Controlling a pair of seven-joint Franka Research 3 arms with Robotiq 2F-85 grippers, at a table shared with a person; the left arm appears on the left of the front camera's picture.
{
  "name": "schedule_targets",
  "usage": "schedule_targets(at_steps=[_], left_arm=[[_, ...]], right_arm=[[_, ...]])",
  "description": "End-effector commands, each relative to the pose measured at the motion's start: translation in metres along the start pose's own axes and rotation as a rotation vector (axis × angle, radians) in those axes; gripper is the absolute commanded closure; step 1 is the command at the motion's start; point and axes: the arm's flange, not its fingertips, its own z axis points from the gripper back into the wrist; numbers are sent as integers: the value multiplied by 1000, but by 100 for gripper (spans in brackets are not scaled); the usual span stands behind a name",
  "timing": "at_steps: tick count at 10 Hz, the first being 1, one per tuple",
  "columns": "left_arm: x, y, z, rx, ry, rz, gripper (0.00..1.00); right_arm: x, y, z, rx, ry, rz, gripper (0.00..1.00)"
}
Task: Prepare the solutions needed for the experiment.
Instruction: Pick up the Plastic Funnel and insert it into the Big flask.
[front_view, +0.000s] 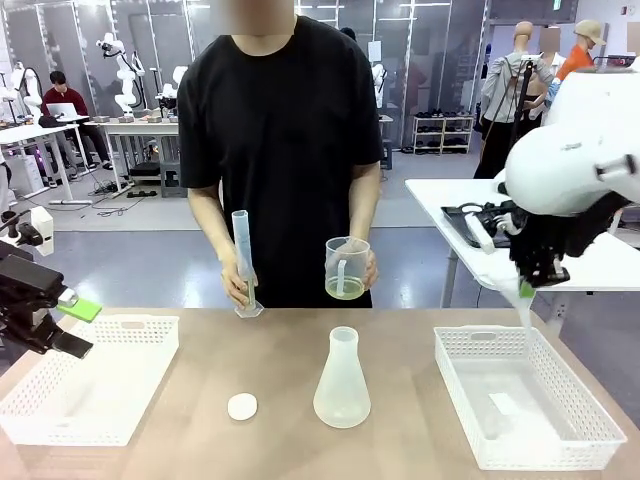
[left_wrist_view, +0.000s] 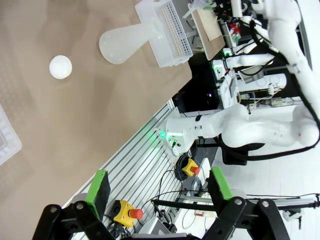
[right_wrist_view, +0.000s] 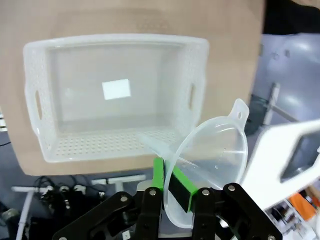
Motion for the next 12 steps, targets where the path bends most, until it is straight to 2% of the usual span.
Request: schedule_targets(at_steps=[1, 4, 6, 7, 8, 9, 11, 12], left_arm=[[3, -1, -2, -26, -10, -20, 0], [3, -1, -2, -26, -10, -20, 0], [3, -1, -2, -26, -10, -20, 0], [3, -1, -2, -26, -10, -20, 0], [3, -1, -2, -26, -10, -20, 0], [3, -1, -2, -26, -10, -20, 0], [3, -1, -2, -26, -10, -20, 0], [3, -1, -2, -26, -10, -20, 0]], right_arm=[[4, 30, 19, -187, 34, -48, 100], [19, 47, 52, -385, -35, 29, 100], [30, 56, 65, -464, -37, 57, 100], [39, 55, 69, -508, -68, 107, 100], [50, 54, 72, -540, -144, 171, 100], [60, 53, 75, -561, -168, 222, 100], [93, 57, 88, -620, -368, 427, 100], [104, 58, 91, -629, -408, 500, 100]])
